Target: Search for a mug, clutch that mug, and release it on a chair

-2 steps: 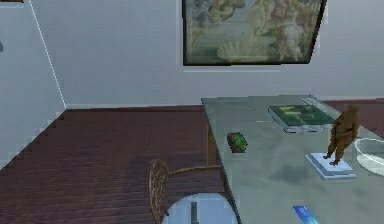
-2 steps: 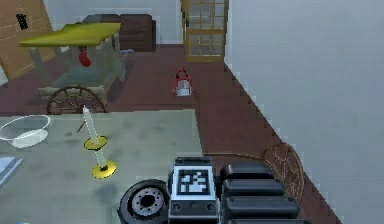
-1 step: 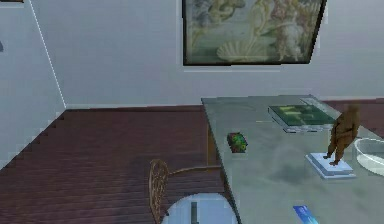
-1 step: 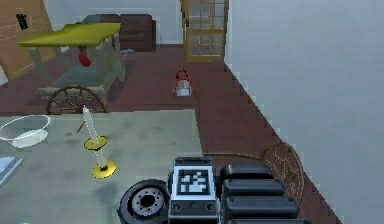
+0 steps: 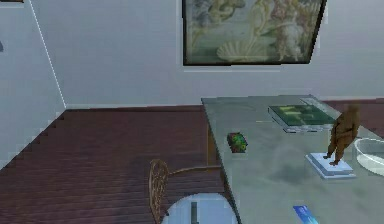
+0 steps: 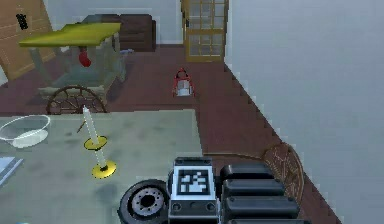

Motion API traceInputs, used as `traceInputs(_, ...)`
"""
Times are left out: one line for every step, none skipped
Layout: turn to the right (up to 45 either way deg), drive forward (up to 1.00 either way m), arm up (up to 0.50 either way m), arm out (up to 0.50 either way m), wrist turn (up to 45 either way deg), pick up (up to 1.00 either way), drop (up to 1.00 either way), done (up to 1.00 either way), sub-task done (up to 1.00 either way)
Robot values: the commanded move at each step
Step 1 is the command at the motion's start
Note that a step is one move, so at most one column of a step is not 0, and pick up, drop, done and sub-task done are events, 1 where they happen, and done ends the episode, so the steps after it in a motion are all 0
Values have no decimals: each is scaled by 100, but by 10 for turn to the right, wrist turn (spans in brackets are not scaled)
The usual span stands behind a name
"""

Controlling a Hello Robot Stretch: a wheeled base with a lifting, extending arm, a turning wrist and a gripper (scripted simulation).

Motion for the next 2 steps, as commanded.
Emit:
traceInputs(450,0,0,0,0,0,0,0,0)
traceInputs(450,0,0,0,0,0,0,0,0)
